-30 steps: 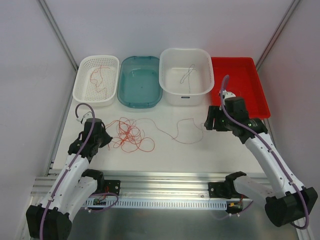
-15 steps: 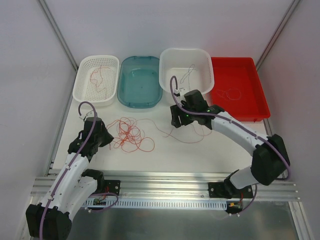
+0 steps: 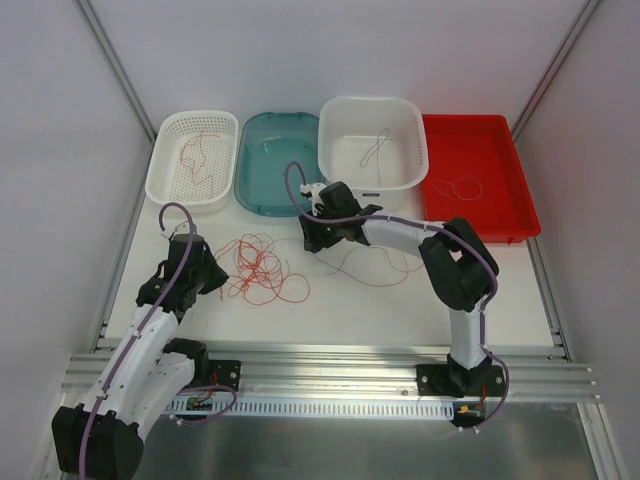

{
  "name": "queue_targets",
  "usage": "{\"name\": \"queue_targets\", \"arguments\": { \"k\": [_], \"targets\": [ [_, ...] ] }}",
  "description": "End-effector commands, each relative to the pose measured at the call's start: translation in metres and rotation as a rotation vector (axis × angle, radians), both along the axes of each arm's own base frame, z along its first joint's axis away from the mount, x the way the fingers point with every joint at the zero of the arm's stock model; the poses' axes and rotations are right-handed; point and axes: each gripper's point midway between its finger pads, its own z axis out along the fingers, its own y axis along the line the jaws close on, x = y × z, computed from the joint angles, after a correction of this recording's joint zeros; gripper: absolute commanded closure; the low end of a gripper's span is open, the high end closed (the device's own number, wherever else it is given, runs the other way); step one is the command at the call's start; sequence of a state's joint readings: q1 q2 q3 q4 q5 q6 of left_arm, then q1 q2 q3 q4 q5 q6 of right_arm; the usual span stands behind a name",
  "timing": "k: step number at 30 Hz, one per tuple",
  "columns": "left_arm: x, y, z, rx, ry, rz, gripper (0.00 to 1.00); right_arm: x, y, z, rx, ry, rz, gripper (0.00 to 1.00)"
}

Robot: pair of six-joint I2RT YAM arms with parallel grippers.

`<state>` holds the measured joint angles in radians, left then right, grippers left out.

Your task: Untangle the cables

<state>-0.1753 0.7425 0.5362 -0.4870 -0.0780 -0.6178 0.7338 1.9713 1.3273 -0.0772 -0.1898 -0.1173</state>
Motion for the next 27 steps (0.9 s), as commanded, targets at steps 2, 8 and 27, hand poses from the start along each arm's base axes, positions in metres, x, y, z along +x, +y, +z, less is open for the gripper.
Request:
{"name": "queue_targets", "arguments": {
  "k": [2,8,27],
  "targets": [
    [0.002,-0.001,0.005,-0.004,-0.017,-0.016,1.0,0.006,0.033,0.009,0.061,-0.044,0.064,0.45],
    [0.001,-0.002,0.005,-0.01,-0.019,-0.016,1.0,0.003,0.037,-0.007,0.047,-0.018,0.062,0.62],
    [-0.001,0.012,0.004,0.024,-0.03,0.066,1.0,-0.03,-0.064,0.264,0.211,-0.447,-0.023,0.99]
  ]
}}
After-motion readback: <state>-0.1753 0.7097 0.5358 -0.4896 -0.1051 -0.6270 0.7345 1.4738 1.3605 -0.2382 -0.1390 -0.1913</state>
